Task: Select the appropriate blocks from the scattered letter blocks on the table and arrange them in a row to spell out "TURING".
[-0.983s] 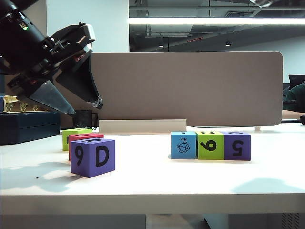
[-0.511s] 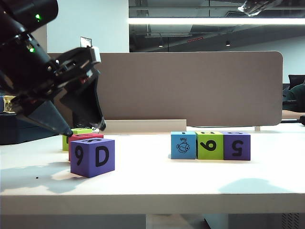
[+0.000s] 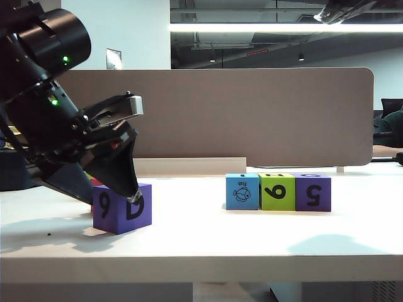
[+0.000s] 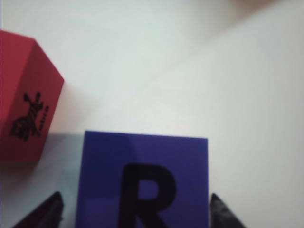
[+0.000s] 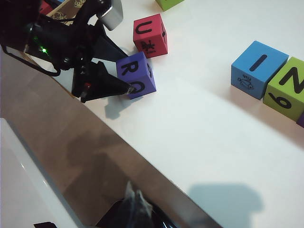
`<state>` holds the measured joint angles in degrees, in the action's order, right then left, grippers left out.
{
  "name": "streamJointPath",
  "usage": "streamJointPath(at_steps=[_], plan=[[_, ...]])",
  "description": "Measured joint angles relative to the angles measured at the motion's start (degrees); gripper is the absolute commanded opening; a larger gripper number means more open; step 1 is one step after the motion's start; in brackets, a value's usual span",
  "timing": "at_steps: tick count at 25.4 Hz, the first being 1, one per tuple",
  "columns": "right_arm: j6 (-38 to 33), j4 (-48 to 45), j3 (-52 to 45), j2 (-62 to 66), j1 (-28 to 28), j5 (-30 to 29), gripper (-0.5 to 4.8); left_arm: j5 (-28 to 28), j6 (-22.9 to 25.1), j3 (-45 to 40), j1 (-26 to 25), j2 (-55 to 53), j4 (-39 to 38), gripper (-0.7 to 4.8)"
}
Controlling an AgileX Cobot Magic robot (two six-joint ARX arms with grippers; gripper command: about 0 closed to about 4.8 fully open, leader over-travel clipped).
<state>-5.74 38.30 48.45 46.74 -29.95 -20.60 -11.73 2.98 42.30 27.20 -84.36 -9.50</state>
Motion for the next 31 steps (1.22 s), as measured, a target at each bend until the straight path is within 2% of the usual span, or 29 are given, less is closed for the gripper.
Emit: streamJointPath(at_steps=[8, 10, 13, 19, 23, 27, 31], plan=[[0.0, -0.02, 0.0, 0.0, 0.0, 0.74, -0.02, -0.02, -0.52, 0.0, -0.02, -1.36, 1.42, 3.04], [0.0, 0.0, 0.0, 0.0, 0.02, 1.29, -0.02, -0.02, -1.92, 0.0, -0.02, -1.36, 2.03, 3.01], [0.0, 0.0, 0.0, 0.0, 0.02, 1.38, -0.01, -0.15, -4.02, 0.0, 0.02, -1.38, 3.06, 2.66], [0.0, -0.02, 0.0, 0.0, 0.02, 1.4, -0.02, -1.09, -6.97, 0.0, 1.77, -1.38, 5.22, 2.64], [0.0, 0.0, 0.0, 0.0, 0.0, 1.38, -0.02, -0.87, -7.78, 0.0, 3.85, -1.38, 9.22, 2.63], [0.0, 0.04, 0.0, 0.0, 0.0, 1.4, -0.01, 5.66, -10.19, 3.23, 6.6, -2.8, 10.97, 2.64], [0.0, 0.11, 0.0, 0.0, 0.0, 1.4, -0.02, 7.89, -14.84, 8.68, 6.69, -5.9, 9.14, 2.64]])
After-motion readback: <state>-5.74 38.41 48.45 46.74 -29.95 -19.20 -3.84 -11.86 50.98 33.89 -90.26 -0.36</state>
